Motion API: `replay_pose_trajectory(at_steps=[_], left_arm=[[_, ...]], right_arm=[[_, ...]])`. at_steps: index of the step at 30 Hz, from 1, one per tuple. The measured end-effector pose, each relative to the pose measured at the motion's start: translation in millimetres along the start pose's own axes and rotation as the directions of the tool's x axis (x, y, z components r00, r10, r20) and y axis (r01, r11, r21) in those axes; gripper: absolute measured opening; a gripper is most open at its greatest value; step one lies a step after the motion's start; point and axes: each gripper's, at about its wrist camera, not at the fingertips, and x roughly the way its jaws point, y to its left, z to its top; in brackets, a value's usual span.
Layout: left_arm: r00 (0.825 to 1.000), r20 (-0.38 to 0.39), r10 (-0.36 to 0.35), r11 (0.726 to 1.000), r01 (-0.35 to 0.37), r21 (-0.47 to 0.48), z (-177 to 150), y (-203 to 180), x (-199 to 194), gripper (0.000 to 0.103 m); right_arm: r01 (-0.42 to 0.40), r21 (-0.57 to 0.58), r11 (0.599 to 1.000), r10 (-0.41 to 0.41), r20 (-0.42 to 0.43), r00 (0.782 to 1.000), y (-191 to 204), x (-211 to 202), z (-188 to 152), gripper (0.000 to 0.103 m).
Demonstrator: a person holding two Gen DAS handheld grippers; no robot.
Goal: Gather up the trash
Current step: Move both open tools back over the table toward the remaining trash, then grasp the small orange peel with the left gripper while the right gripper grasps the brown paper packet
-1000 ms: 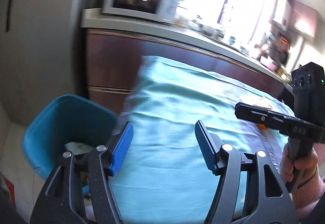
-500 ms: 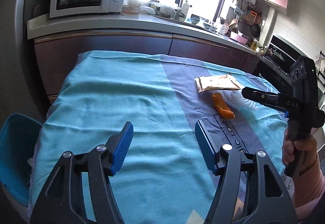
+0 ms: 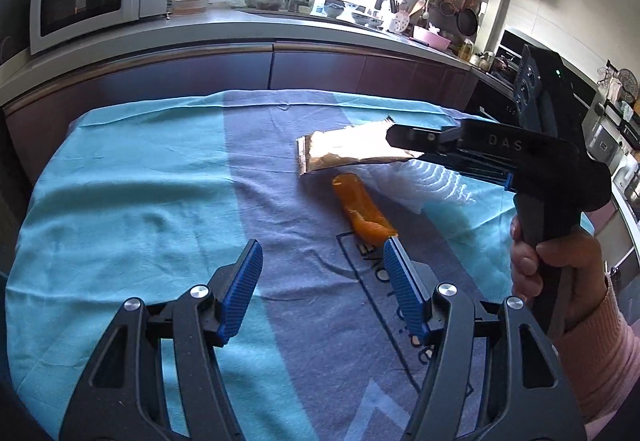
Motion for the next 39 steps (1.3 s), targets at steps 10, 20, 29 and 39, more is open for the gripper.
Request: replay_pose_trajectory(at_steps=[10, 20, 29, 39], left_arm=[[0.993, -0.114, -0.039, 0.999, 0.041, 0.018, 11, -32, 47, 0.055], [0.984, -0.165, -0.064, 0.998, 0.06, -0.033, 13, -26, 67, 0.026], [0.992, -0.121, -0.029, 0.999, 0.027, -0.02, 10, -20, 47, 0.019], [0.998, -0.053, 0.021, 1.0, -0.022, -0.014, -2, -1, 0, 0.016]], right_arm=[[-0.035, 0.025, 0.999, 0.035, 0.001, 0.999, -3, 0, -2, 0.005], [-0.084, 0.01, 0.996, 0.084, 0.043, 0.996, 1, -19, -1, 0.003], [-0.12, -0.003, 0.993, 0.12, 0.065, 0.991, 9, -31, -5, 0.002], [-0.175, -0.027, 0.984, 0.176, 0.065, 0.982, 28, -38, -10, 0.002]])
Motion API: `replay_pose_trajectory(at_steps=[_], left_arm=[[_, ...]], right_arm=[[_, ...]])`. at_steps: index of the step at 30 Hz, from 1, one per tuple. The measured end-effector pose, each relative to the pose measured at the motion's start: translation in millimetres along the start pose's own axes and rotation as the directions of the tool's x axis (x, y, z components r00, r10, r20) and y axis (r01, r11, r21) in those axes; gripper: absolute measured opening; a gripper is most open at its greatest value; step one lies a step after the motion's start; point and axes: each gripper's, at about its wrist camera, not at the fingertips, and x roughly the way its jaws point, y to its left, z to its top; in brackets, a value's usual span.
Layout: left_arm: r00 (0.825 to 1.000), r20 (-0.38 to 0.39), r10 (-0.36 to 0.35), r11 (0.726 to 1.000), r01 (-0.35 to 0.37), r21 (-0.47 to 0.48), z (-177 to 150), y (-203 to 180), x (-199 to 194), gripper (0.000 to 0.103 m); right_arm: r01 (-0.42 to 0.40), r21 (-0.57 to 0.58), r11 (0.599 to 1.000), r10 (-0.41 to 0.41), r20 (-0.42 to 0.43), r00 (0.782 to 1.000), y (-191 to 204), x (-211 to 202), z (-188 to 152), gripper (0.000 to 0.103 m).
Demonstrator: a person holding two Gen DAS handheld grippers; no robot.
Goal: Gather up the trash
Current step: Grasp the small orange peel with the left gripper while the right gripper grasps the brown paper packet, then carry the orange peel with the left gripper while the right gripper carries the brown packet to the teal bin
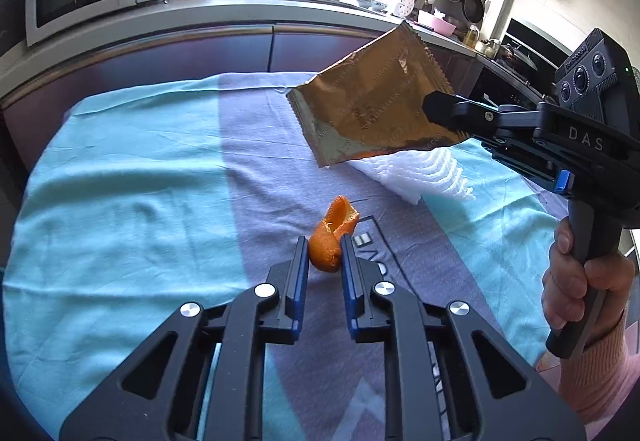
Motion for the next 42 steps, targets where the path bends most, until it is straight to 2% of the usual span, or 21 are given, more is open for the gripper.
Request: replay_pose_trajectory(at_steps=[9, 20, 33, 42], left_arm=[[0.999, 0.013, 0.042, 0.999, -0.042, -0.004, -21, 27, -34, 0.016], [0.992, 0.062, 0.111, 0.992, -0.107, -0.067, -42, 62, -80, 0.016], [0.972, 0.119, 0.201, 0.972, -0.184, -0.145, -57, 102, -140, 0.016], [0.953, 0.147, 0.264, 0.952, -0.232, -0.2, -69, 127, -170, 0.016]], right_arm=[[-0.041, 0.007, 0.999, 0.041, -0.039, 0.998, 10, 8, -11, 0.002], [-0.113, -0.01, 0.994, 0.112, -0.075, 0.991, 34, 19, -20, 0.002], [-0.225, -0.023, 0.974, 0.218, -0.163, 0.962, 78, 61, -30, 0.002], [-0.288, -0.042, 0.957, 0.271, -0.229, 0.935, 112, 90, -38, 0.002]])
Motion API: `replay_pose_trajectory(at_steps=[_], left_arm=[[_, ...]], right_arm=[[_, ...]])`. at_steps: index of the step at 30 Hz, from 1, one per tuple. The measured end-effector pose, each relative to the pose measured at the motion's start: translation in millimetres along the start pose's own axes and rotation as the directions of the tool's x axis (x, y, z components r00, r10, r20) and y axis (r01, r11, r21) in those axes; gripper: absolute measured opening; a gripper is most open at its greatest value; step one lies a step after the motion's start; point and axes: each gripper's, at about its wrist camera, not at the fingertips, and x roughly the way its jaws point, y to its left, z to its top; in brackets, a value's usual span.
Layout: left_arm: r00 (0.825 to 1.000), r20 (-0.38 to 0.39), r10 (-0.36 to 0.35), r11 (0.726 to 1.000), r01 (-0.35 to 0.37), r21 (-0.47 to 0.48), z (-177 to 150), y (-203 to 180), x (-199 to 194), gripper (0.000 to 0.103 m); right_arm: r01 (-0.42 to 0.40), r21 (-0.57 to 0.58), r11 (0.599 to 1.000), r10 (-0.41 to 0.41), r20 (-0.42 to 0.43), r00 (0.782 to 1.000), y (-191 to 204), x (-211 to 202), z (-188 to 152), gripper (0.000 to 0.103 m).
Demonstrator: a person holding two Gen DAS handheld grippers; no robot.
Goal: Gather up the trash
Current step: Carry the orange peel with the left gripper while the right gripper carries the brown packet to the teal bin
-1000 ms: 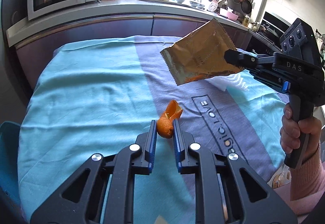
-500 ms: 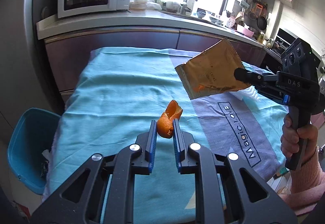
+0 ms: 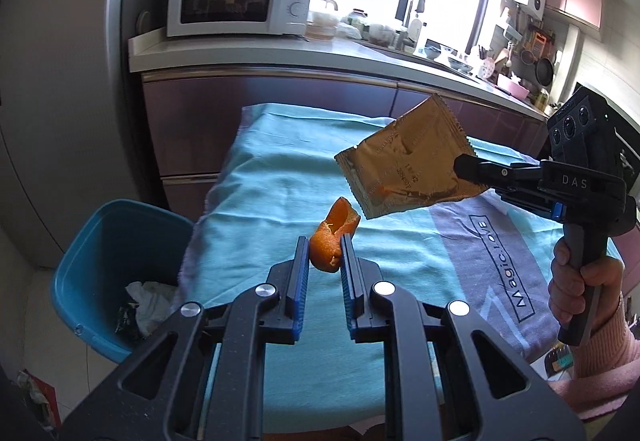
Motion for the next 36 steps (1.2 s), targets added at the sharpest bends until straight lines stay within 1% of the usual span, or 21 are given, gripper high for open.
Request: replay_pose_trajectory(at_steps=[8, 21, 26, 36], left_arm=[[0.998, 0.027, 0.055, 0.997, -0.053, -0.057, -4, 34, -19, 0.016], [0.99, 0.044, 0.133, 0.984, -0.126, -0.124, -8, 71, -36, 0.016], [0.986, 0.048, 0.161, 0.976, -0.152, -0.157, -10, 87, -41, 0.016], [0.976, 0.031, 0.216, 0.952, -0.203, -0.228, -16, 123, -43, 0.016]], right_arm=[[-0.041, -0.02, 0.999, 0.04, -0.049, 0.998, 20, 29, 0, 0.002], [-0.091, -0.043, 0.995, 0.086, -0.107, 0.991, 46, 65, 0, 0.002], [-0.111, -0.055, 0.992, 0.103, -0.131, 0.986, 58, 84, 3, 0.002], [-0.123, -0.067, 0.99, 0.11, -0.179, 0.978, 73, 118, 5, 0.002]])
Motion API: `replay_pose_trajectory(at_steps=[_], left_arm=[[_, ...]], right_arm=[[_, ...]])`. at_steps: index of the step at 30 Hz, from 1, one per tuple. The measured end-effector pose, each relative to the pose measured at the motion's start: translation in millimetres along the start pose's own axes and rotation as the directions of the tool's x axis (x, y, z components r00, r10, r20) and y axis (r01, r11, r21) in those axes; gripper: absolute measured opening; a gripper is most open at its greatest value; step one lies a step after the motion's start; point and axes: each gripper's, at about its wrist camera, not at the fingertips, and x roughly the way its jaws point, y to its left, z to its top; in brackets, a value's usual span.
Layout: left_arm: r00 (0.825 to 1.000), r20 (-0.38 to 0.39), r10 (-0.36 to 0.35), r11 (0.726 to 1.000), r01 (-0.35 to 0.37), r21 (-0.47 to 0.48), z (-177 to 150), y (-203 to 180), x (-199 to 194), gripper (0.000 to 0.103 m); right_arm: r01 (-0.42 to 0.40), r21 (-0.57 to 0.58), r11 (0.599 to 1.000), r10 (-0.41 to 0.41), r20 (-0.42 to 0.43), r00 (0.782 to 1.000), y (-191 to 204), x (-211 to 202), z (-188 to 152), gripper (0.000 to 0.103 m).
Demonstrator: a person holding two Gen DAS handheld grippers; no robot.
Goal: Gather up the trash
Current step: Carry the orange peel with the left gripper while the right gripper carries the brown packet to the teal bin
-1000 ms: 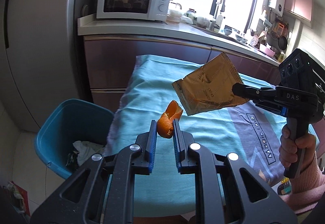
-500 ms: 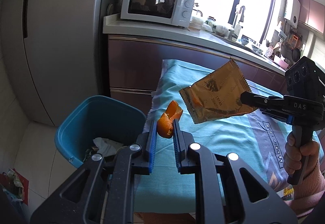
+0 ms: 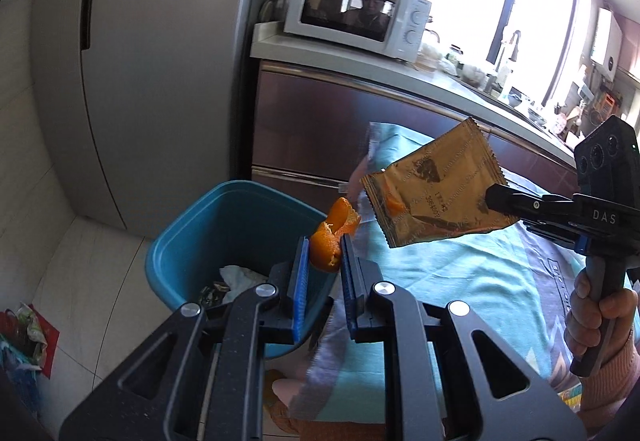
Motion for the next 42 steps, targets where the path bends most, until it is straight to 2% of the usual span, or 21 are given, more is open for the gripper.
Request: replay_pose_trajectory(at_steps=[14, 42], left_arm=[[0.998, -0.039, 0.05, 0.997, -0.052, -0.059, -6, 34, 21, 0.016], [0.988, -0.115, 0.103, 0.984, -0.119, -0.134, -19, 55, 67, 0.016]], right_arm=[[0.009, 0.012, 1.0, -0.009, -0.06, 0.998, 2, 33, 4, 0.002], [0.085, 0.008, 0.996, -0.083, -0.158, 0.984, 4, 88, 5, 0.002]])
